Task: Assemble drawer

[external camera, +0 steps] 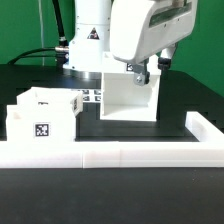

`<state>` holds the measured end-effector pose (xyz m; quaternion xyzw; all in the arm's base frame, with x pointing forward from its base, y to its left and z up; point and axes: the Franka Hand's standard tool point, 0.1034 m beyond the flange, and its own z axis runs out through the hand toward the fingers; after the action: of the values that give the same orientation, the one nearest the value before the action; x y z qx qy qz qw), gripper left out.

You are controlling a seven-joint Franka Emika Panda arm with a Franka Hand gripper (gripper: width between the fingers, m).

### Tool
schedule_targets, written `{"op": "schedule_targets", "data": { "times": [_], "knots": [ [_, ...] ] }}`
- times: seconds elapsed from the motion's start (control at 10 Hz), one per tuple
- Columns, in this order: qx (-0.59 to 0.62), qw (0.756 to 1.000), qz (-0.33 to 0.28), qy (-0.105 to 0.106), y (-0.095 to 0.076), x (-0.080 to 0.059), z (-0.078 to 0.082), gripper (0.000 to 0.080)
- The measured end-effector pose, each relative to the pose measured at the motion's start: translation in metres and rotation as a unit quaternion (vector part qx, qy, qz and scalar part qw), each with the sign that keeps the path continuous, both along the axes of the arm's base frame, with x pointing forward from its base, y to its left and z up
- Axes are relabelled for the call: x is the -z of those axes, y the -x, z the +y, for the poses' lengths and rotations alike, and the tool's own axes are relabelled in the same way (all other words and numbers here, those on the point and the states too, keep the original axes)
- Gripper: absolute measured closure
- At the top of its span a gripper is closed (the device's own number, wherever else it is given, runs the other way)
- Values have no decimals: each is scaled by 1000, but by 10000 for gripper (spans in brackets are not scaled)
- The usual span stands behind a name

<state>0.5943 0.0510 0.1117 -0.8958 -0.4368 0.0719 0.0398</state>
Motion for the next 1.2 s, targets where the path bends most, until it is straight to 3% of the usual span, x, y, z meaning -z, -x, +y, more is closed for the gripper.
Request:
{"op": "schedule_targets", "data": {
  "times": [0.7,0.8,1.0,1.2],
  "knots": [
    [0,1000,4,1,2,1,-1,150],
    [24,1000,0,3,10,-2,-7,150],
    [88,996,-4,15,42,-15,-16,150],
    [208,978,-7,27,52,-18,-14,150]
  ]
}}
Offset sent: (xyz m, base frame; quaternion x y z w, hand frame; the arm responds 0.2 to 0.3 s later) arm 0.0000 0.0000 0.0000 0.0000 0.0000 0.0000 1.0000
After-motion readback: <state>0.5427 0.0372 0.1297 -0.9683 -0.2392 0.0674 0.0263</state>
